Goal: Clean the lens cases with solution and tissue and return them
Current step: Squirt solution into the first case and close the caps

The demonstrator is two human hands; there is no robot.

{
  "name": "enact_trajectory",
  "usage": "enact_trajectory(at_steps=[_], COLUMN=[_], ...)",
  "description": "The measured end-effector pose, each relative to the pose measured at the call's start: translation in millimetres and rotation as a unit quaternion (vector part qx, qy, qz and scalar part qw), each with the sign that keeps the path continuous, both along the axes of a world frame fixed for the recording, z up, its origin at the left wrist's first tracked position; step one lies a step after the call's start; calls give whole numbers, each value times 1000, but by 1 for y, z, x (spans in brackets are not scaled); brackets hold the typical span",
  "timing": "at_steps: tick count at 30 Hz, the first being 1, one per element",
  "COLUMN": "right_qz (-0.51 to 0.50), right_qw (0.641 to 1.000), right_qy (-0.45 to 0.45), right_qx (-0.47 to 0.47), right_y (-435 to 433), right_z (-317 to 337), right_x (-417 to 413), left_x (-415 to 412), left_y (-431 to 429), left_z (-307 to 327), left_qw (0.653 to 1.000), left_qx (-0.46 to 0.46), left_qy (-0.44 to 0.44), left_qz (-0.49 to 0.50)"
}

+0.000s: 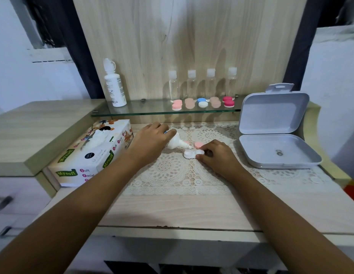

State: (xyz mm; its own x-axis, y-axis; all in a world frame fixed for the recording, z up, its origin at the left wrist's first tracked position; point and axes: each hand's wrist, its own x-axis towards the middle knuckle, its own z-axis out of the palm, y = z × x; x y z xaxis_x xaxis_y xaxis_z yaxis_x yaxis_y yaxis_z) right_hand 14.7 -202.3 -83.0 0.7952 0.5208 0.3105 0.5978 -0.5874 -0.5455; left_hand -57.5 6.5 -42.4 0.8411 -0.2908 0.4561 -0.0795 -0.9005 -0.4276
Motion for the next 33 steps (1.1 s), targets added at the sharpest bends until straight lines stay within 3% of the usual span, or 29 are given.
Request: enact_trajectory(at_steps=[33], right_qz=[12], right_qw=[1000], right_qy=[2], right_qx=[19], right_y=[0], right_z=[-2], right_x=[4], left_x=[19], left_y=[-22], left_z=[-1], left_qw=[998], left_qx=[13], left_qy=[-19], left_qz=[-56])
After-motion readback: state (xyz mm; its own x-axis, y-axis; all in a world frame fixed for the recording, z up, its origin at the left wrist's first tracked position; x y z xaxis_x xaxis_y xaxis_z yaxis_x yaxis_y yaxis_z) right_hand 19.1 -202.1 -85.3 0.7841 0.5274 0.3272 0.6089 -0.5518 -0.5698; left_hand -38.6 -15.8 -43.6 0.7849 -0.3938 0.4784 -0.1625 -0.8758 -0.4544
